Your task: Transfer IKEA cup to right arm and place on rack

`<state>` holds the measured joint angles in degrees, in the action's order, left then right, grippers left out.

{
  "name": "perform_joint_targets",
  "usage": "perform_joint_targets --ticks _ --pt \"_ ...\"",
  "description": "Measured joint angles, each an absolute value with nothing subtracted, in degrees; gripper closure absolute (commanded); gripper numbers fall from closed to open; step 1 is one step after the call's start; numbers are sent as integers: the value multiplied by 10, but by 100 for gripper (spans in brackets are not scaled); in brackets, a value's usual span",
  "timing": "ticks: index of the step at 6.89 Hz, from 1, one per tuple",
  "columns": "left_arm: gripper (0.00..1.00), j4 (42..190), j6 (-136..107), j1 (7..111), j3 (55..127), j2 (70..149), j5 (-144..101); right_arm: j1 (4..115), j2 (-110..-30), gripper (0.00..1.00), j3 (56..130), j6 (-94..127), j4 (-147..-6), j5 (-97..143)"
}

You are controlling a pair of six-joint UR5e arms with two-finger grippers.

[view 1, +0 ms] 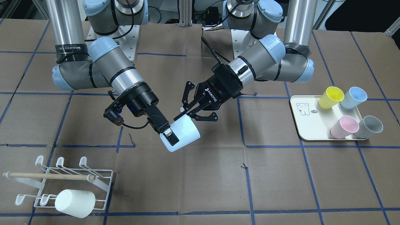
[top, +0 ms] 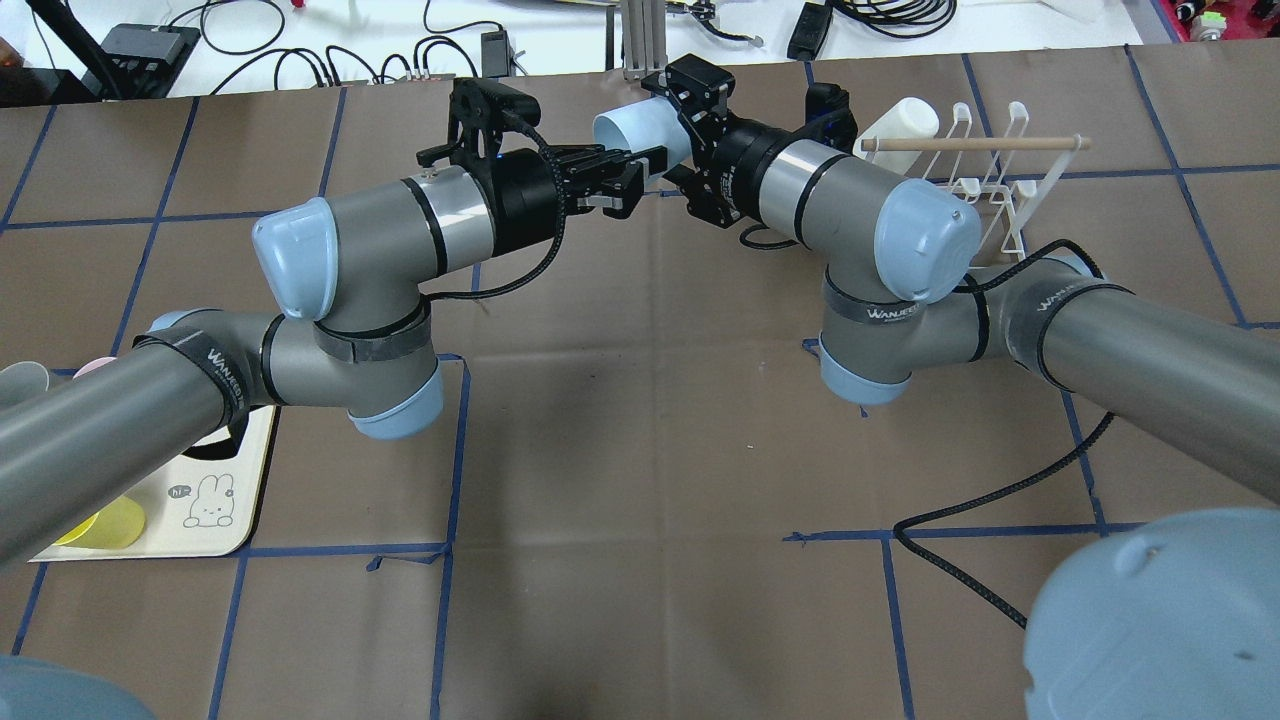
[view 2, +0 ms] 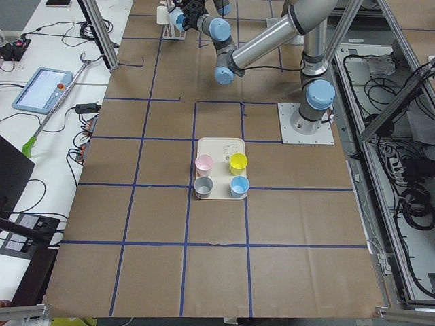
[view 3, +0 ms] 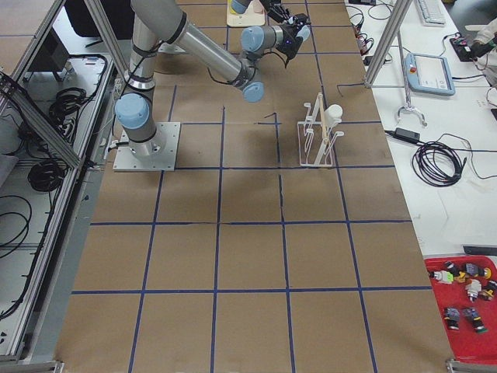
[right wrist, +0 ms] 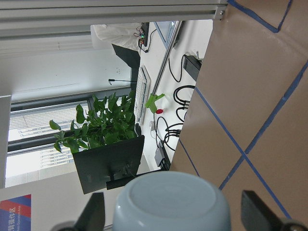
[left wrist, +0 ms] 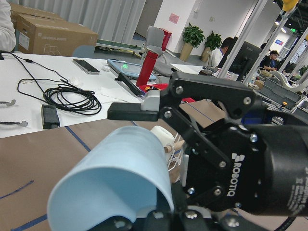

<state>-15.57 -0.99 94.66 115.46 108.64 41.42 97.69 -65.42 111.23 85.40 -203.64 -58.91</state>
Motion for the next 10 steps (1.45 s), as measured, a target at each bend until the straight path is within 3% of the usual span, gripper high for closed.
perform_joint_targets --ticks 9,10 --pt "88 -155 -22 947 1154 1081 417 981 -663 1 1102 855 -2015 -585" --pt "88 -155 -23 947 1154 1081 417 982 -664 10 1102 855 -2015 -585"
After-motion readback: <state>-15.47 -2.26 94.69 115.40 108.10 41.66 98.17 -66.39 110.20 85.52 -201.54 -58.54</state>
